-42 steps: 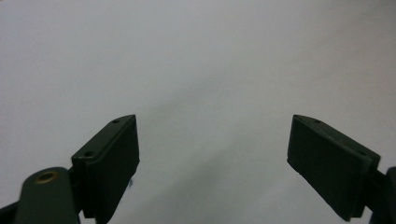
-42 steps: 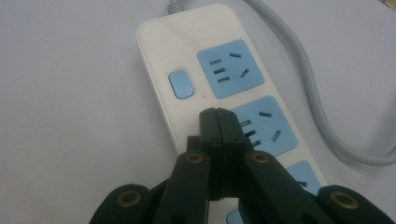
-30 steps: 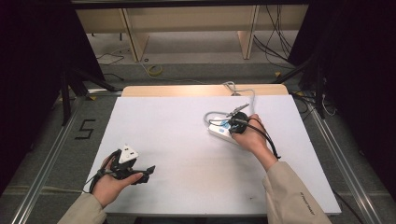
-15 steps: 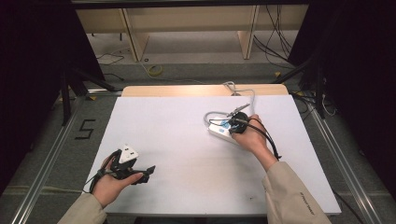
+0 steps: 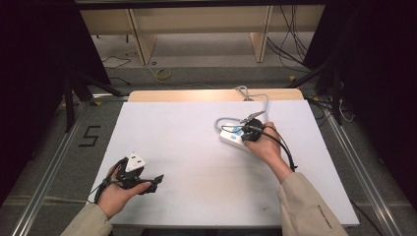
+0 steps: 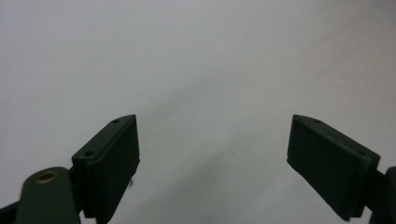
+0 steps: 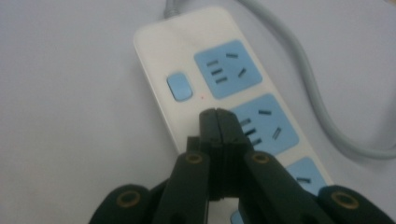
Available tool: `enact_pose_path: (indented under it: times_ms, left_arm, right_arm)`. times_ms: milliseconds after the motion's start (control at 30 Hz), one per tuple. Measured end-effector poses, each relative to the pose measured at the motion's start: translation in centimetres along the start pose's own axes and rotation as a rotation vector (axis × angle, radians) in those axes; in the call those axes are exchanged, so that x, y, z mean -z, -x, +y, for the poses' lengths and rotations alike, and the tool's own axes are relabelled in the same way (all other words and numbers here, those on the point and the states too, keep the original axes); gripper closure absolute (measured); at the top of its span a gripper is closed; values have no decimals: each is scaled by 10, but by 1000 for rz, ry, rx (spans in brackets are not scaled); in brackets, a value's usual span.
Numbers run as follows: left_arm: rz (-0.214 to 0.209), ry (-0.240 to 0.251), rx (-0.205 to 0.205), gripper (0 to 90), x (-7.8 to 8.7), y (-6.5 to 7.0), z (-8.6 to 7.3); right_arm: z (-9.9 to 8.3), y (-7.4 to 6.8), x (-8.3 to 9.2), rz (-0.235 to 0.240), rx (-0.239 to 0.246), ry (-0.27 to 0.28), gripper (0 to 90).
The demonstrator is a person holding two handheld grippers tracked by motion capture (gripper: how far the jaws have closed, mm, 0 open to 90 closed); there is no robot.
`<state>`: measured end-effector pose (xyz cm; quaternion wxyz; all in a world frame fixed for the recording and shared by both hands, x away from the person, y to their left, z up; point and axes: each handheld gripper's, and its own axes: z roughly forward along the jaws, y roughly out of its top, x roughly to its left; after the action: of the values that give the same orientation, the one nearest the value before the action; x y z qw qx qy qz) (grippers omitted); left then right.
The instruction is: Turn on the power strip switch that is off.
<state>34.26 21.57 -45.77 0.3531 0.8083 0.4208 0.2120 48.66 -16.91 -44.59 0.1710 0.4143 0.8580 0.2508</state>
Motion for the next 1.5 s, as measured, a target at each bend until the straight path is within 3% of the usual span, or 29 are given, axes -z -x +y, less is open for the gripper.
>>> enact_pose_path:
  times_ms: [133, 267, 567, 800, 1500]
  left_arm:
    - [0, 0, 1, 166, 0, 0, 0]
    - [1, 0, -1, 166, 0, 0, 0]
    - [2, 0, 1, 167, 0, 0, 0]
    - [3, -2, 1, 167, 0, 0, 0]
    - [7, -6, 4, 167, -1, 1, 0]
  right_arm:
    - [-1, -1, 1, 3, 6, 1, 900]
    - [0, 0, 5, -2, 3, 43, 894]
    - [-2, 3, 13, 7, -25, 81, 834]
    - [-5, 4, 20, 14, -17, 110, 793]
    - [-25, 5, 41, 63, -66, 204, 532]
